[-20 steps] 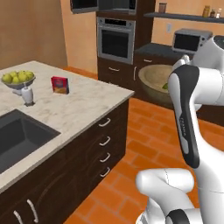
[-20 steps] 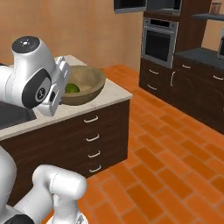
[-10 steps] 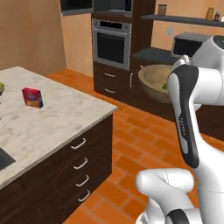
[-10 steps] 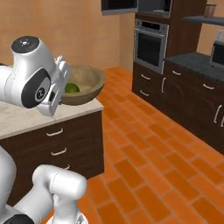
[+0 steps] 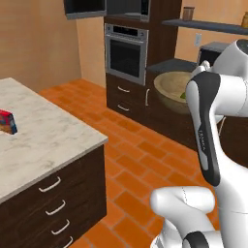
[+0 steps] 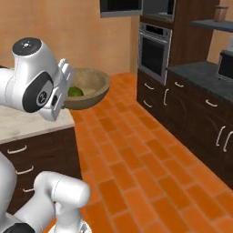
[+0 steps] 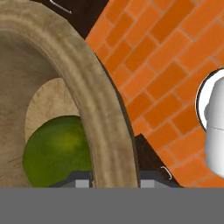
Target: Pick the lime from the sink and place it in the bowl. Then pick the bowl and place it in the microwave. Then close the microwave door and press the start button.
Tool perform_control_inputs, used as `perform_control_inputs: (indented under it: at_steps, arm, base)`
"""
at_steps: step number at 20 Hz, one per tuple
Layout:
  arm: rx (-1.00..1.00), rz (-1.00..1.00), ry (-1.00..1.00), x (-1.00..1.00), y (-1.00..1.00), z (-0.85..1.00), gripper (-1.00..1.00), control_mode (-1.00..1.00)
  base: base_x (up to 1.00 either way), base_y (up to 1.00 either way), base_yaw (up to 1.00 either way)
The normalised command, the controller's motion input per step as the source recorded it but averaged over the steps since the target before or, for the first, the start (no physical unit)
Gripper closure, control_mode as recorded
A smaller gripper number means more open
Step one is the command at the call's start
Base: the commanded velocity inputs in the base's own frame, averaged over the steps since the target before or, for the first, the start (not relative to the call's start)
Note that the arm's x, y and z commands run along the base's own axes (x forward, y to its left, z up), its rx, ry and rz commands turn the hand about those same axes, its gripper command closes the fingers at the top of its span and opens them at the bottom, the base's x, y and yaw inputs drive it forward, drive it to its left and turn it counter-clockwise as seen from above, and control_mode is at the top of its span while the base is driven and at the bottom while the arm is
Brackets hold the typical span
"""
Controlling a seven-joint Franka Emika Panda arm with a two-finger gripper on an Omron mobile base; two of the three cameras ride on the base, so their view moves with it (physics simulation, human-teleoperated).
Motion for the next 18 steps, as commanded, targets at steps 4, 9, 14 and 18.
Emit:
perform_control_inputs:
  at_steps: [4,9,14,18]
  arm:
    - [0.0,0.0,0.0,0.0,0.0,0.0,1.0,1.0]
    - [0.0,0.0,0.0,0.0,0.0,0.0,1.0,1.0]
    - [0.0,0.0,0.0,0.0,0.0,0.0,1.0,1.0]
    - [0.0,0.0,0.0,0.0,0.0,0.0,1.0,1.0]
  base:
    - [1.0,-1.0,0.32]
    - [1.0,-0.97,0.28]
    - [1.0,-0.71,0.25]
    - [1.0,-0.29,0.17]
